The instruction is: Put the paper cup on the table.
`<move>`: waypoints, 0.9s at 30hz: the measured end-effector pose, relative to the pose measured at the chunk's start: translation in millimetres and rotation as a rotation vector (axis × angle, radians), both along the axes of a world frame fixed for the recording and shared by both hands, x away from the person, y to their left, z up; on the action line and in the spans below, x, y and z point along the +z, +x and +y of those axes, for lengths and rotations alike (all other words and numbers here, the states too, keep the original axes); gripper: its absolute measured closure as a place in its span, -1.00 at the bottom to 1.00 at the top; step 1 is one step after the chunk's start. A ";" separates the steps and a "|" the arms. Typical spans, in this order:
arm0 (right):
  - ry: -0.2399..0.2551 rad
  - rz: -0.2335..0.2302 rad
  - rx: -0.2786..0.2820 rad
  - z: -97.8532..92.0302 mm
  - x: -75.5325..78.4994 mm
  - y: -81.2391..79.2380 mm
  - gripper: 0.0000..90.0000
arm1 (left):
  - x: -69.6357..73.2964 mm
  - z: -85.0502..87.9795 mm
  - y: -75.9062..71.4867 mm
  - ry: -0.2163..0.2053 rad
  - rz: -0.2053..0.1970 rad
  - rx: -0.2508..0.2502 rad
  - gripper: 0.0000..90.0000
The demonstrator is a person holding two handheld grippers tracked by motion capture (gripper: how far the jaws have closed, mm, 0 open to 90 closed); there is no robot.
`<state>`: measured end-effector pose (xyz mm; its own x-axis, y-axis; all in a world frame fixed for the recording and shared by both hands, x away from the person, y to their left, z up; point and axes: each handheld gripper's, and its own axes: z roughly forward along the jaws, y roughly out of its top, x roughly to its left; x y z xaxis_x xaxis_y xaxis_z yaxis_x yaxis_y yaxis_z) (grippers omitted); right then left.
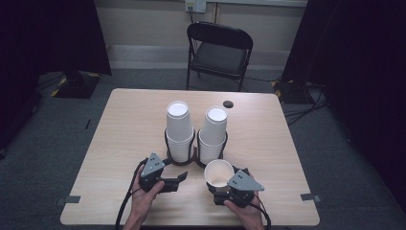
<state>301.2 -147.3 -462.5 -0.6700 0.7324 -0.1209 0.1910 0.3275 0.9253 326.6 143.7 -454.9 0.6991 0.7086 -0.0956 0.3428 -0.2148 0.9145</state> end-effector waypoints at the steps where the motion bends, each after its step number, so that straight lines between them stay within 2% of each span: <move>1: 0.006 0.003 -0.002 -0.9 0.2 0.3 -0.78 | -2.4 1.4 -1.4 0.003 -0.012 0.018 -0.48; 7: 0.018 0.007 -0.025 -7.6 3.0 5.1 -0.77 | -11.8 7.3 -7.3 -0.029 -0.035 0.073 -0.48; 17: 0.053 0.022 -0.098 -24.3 10.3 18.2 -0.76 | -24.9 12.9 -14.7 -0.065 -0.051 0.106 -0.48; 23: 0.062 0.017 -0.137 -33.7 13.4 28.4 -0.76 | -28.2 14.8 -16.5 -0.057 -0.064 0.120 -0.54; 27: 0.071 0.011 -0.164 -37.8 16.3 35.9 -0.76 | -31.6 16.2 -16.4 -0.072 -0.058 0.159 -0.61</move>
